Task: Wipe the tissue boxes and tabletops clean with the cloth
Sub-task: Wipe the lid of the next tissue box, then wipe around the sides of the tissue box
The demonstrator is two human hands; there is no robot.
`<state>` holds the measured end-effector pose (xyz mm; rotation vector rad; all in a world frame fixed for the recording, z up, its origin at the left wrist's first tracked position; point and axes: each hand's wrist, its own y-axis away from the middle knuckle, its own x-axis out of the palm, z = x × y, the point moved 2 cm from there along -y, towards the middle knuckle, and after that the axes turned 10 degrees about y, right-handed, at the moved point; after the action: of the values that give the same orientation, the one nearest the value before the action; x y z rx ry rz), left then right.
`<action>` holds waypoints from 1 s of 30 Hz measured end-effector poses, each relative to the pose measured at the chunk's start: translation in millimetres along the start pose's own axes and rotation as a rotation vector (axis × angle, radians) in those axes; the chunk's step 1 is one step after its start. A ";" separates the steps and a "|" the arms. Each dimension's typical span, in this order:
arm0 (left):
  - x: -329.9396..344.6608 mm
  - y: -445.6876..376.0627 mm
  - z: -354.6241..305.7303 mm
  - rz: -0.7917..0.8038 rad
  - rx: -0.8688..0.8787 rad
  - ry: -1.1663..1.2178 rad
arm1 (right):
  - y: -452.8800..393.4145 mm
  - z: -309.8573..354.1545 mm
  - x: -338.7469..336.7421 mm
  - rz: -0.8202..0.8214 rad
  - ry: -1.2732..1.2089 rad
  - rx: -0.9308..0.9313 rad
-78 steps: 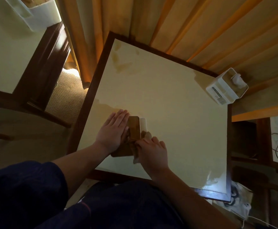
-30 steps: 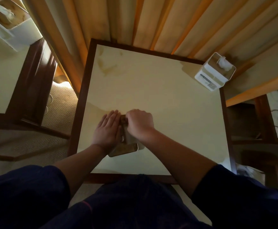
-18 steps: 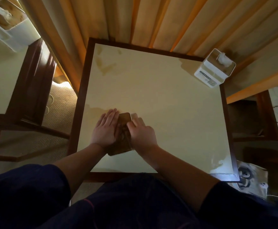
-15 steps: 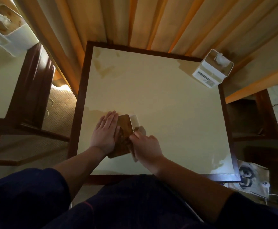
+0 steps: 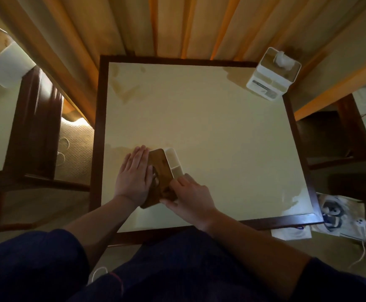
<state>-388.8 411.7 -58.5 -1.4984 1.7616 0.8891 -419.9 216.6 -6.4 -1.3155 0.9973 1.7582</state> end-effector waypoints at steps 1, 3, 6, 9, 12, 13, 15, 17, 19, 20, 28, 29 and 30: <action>-0.3 0.2 -0.4 -0.001 0.004 -0.002 | 2.0 -2.9 0.0 -0.009 -0.019 0.015; -1.2 0.7 -1.0 -0.005 0.008 -0.003 | 8.8 -4.6 1.2 -0.049 -0.031 0.015; -2.3 0.3 -3.6 -0.017 0.010 -0.012 | 17.2 0.9 2.7 -0.060 -0.043 0.013; -2.3 0.5 -4.4 0.004 0.000 -0.037 | 23.3 -2.7 1.7 -0.011 -0.166 0.112; -2.7 -0.7 -5.8 0.033 -0.032 -0.046 | 34.6 -18.2 -5.4 0.012 -0.660 0.420; -2.7 -1.3 -8.1 0.038 -0.055 -0.040 | 37.7 -26.0 -4.2 0.031 -0.815 0.560; 0.1 -1.4 -16.5 0.028 -0.121 -0.033 | 39.6 -47.1 3.8 0.057 -0.990 0.806; 5.2 -0.2 -28.3 -0.008 -0.204 -0.027 | 38.0 -66.8 10.0 0.084 -1.167 0.939; 12.9 1.1 -39.6 -0.047 -0.265 -0.026 | 34.8 -81.4 2.6 0.082 -1.326 0.962; 17.7 1.3 -44.4 -0.065 -0.285 -0.034 | 34.3 -89.0 -3.6 0.084 -1.366 0.939; 36.5 0.6 -54.8 -0.130 -0.336 -0.165 | 5.1 -153.8 -12.3 0.132 -0.965 0.630; 36.5 1.0 -55.2 -0.125 -0.341 -0.165 | -1.8 -154.1 -11.0 0.164 -0.941 0.585; 36.6 0.8 -55.6 -0.125 -0.350 -0.163 | -9.4 -152.1 -6.7 0.194 -0.946 0.540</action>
<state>-397.3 345.7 -57.7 -1.6787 1.4305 1.2641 -346.5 84.9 -29.1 -0.0014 0.9246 1.7605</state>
